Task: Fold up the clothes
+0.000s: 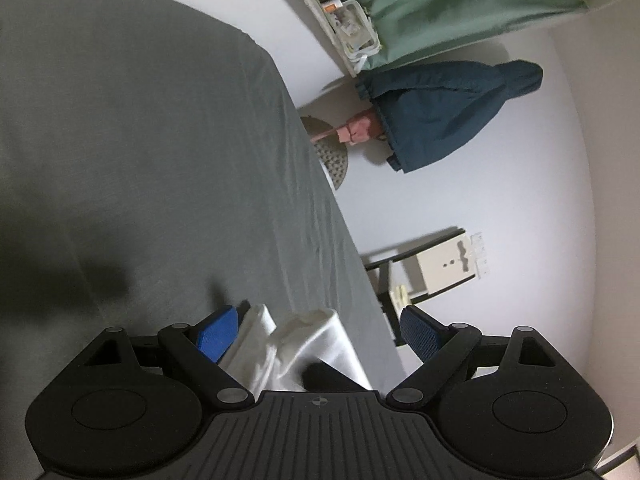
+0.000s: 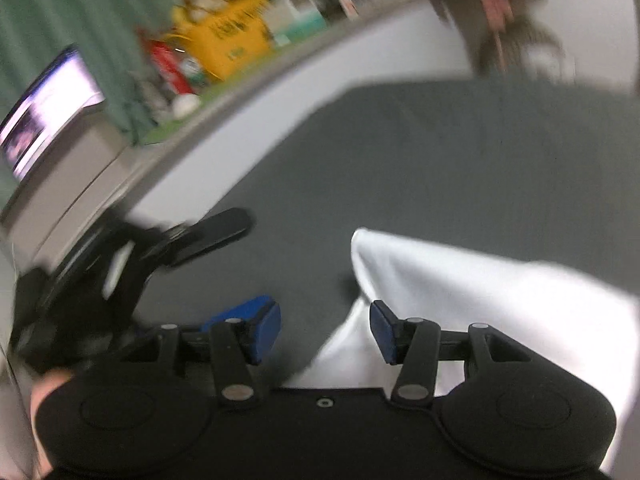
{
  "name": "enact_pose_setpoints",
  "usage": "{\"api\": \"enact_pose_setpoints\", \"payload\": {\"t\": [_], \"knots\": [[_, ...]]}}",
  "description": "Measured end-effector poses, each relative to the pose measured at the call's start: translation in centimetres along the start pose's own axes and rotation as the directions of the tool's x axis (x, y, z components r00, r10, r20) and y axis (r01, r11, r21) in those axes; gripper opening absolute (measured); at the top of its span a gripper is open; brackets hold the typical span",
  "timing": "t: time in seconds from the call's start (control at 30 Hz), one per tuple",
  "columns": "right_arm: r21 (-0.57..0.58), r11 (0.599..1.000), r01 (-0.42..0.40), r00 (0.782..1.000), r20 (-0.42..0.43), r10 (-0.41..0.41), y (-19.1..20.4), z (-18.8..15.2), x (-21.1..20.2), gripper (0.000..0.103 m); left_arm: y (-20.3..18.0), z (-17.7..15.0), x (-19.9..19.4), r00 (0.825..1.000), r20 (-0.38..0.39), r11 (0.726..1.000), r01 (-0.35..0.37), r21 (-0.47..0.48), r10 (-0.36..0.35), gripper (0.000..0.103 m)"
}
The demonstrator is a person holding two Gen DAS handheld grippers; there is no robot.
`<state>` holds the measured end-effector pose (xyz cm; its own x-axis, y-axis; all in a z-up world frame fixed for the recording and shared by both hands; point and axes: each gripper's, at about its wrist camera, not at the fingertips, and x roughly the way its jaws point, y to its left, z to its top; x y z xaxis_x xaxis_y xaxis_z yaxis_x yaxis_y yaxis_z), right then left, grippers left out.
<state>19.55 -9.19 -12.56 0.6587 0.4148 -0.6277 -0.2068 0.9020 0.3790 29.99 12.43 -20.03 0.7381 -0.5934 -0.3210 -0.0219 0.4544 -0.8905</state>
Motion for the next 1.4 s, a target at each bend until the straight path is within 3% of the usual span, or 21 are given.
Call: {"api": "enact_pose_setpoints", "payload": {"t": [0.1, 0.17, 0.27, 0.37, 0.47, 0.57, 0.67, 0.73, 0.77, 0.87, 0.93, 1.0, 1.07, 1.13, 1.23, 1.27, 1.33, 1.4], "knots": [[-0.116, 0.992, 0.053, 0.998, 0.02, -0.051, 0.8, -2.6, -1.4, 0.056, -0.3, 0.0, 0.5, 1.0, -0.002, 1.0, -0.004, 0.003, 0.004, 0.089], [-0.16, 0.986, 0.042, 0.999, -0.017, -0.046, 1.1, -4.3, -0.4, 0.056, -0.7, 0.0, 0.8, 1.0, -0.006, 1.0, 0.013, 0.012, -0.013, 0.089], [-0.197, 0.979, -0.041, 0.995, -0.096, 0.022, 2.1, -6.3, 2.1, 0.057, -1.2, -0.3, 1.1, 0.996, -0.033, 0.996, 0.082, 0.03, -0.081, 0.089], [-0.305, 0.95, -0.061, 0.997, -0.054, 0.047, 3.6, -7.4, 2.0, 0.06, -1.7, -0.8, 1.3, 0.987, -0.078, 0.988, 0.145, 0.047, -0.141, 0.089], [-0.336, 0.933, -0.127, 0.991, -0.004, 0.133, 3.4, -7.2, -0.3, 0.059, -1.9, -1.1, 1.6, 0.976, -0.129, 0.981, 0.186, 0.054, -0.178, 0.089], [-0.391, 0.92, -0.022, 0.999, 0.035, 0.039, 1.9, -6.5, -2.7, 0.059, -2.5, -1.5, 1.7, 0.967, -0.172, 0.975, 0.205, 0.088, -0.188, 0.089], [-0.362, 0.928, 0.088, 0.995, 0.084, -0.062, -1.4, -4.6, -4.0, 0.058, -3.3, -2.3, 1.2, 0.969, -0.189, 0.968, 0.192, 0.158, -0.161, 0.089], [-0.272, 0.955, 0.121, 0.991, 0.083, -0.101, -4.2, -2.7, -4.4, 0.05, -4.1, -3.1, 1.2, 0.961, -0.23, 0.954, 0.207, 0.218, -0.156, 0.089], [-0.225, 0.966, 0.125, 0.991, 0.075, -0.111, -5.5, -1.9, -4.6, 0.038, -4.5, -3.5, 1.2, 0.957, -0.25, 0.944, 0.214, 0.252, -0.15, 0.089], [-0.119, 0.988, 0.098, 0.995, 0.04, -0.094, -7.9, -0.3, -4.5, 0.033, -6.6, -5.1, 1.9, 0.961, -0.27, 0.877, 0.181, 0.445, -0.061, 0.088], [-0.072, 0.994, 0.086, 0.996, 0.014, -0.085, -8.9, 0.5, -3.8, 0.03, -7.5, -6.3, 2.7, 0.972, -0.233, 0.815, 0.111, 0.568, 0.03, 0.088], [-0.041, 0.995, 0.095, 0.995, -0.005, -0.095, -10.0, 1.0, -3.3, 0.029, -7.9, -7.3, 3.9, 0.968, -0.207, 0.757, 0.027, 0.652, 0.144, 0.088], [-0.019, 0.992, 0.122, 0.992, -0.027, -0.123, -10.2, 1.0, -1.8, 0.025, -7.6, -7.8, 4.8, 0.944, -0.183, 0.709, -0.069, 0.701, 0.273, 0.088], [-0.008, 0.989, 0.149, 0.988, -0.043, -0.149, -10.0, 1.6, -0.1, 0.022, -7.2, -7.6, 5.1, 0.921, -0.164, 0.683, -0.135, 0.718, 0.354, 0.088], [-0.019, 0.982, 0.186, 0.979, -0.082, -0.187, -9.6, 2.2, 1.3, 0.022, -6.7, -6.8, 5.4, 0.87, -0.116, 0.639, -0.255, 0.726, 0.479, 0.088], [-0.027, 0.981, 0.192, 0.977, -0.086, -0.193, -9.3, 2.3, 1.3, 0.022, -6.3, -6.5, 5.8, 0.849, -0.111, 0.63, -0.289, 0.721, 0.517, 0.088], [-0.036, 0.982, 0.185, 0.981, -0.056, -0.187, -8.6, 2.2, 0.1, 0.023, -5.7, -6.1, 5.7, 0.846, -0.136, 0.656, -0.287, 0.698, 0.515, 0.088], [-0.046, 0.983, 0.178, 0.983, -0.026, -0.179, -8.0, 2.1, -1.0, 0.026, -5.9, -5.8, 4.8, 0.869, -0.143, 0.681, -0.259, 0.685, 0.474, 0.088]]}}
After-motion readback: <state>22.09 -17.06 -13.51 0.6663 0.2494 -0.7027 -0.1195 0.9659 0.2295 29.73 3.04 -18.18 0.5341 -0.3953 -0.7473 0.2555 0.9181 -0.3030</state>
